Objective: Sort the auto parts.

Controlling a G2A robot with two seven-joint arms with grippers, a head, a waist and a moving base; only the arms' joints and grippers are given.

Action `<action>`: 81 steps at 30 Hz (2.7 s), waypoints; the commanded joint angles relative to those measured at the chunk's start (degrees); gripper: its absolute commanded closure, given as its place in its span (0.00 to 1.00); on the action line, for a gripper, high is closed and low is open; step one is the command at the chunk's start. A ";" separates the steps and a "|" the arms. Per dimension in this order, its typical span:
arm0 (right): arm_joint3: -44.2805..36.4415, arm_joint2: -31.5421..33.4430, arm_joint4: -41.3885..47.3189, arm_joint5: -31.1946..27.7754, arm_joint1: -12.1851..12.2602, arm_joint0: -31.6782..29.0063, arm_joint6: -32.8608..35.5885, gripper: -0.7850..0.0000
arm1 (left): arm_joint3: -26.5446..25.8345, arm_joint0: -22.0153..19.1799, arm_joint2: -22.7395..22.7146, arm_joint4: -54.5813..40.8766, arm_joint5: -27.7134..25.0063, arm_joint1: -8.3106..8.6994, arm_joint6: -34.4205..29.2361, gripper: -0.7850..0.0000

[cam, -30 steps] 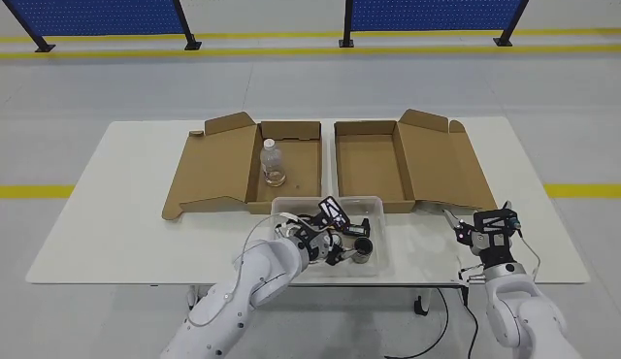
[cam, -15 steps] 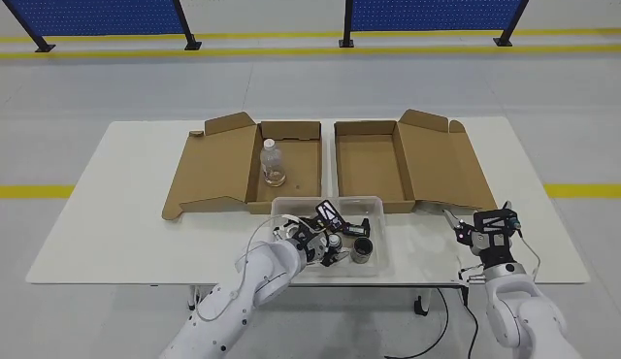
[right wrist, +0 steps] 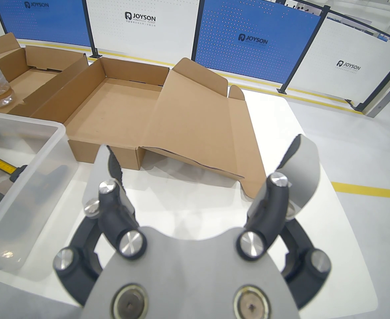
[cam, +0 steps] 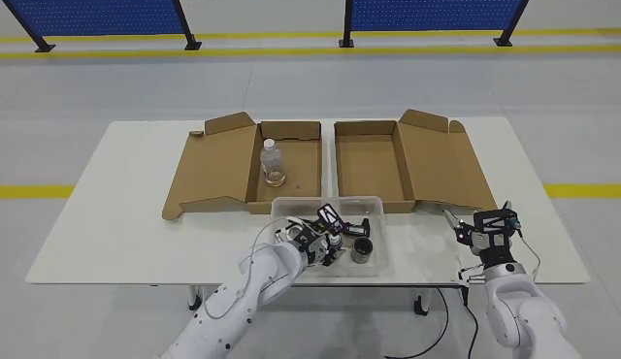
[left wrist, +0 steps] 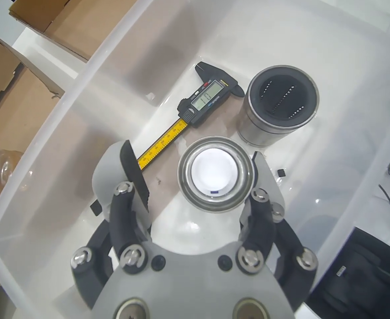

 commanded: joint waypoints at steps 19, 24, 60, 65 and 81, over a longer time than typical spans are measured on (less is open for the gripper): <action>0.00 0.00 0.00 0.00 0.00 0.00 0.00 0.00 | -0.66 0.28 -0.25 -0.42 -1.03 -0.01 0.44 0.91; 0.00 0.00 0.00 0.00 0.00 0.00 0.00 0.00 | -1.02 0.14 -0.68 -1.47 -1.20 -0.03 0.53 1.00; 0.00 0.00 0.00 0.00 0.00 0.00 0.00 0.00 | -21.43 7.38 -22.30 -19.92 -10.19 4.62 -12.45 1.00; 0.00 0.00 0.00 0.00 0.00 0.00 0.00 0.00 | -19.78 5.40 -21.33 -14.40 -6.89 4.62 -9.24 1.00; 0.00 0.00 0.00 0.00 0.00 0.00 0.00 0.00 | -5.93 -5.94 -14.82 -7.51 4.07 3.01 -3.53 1.00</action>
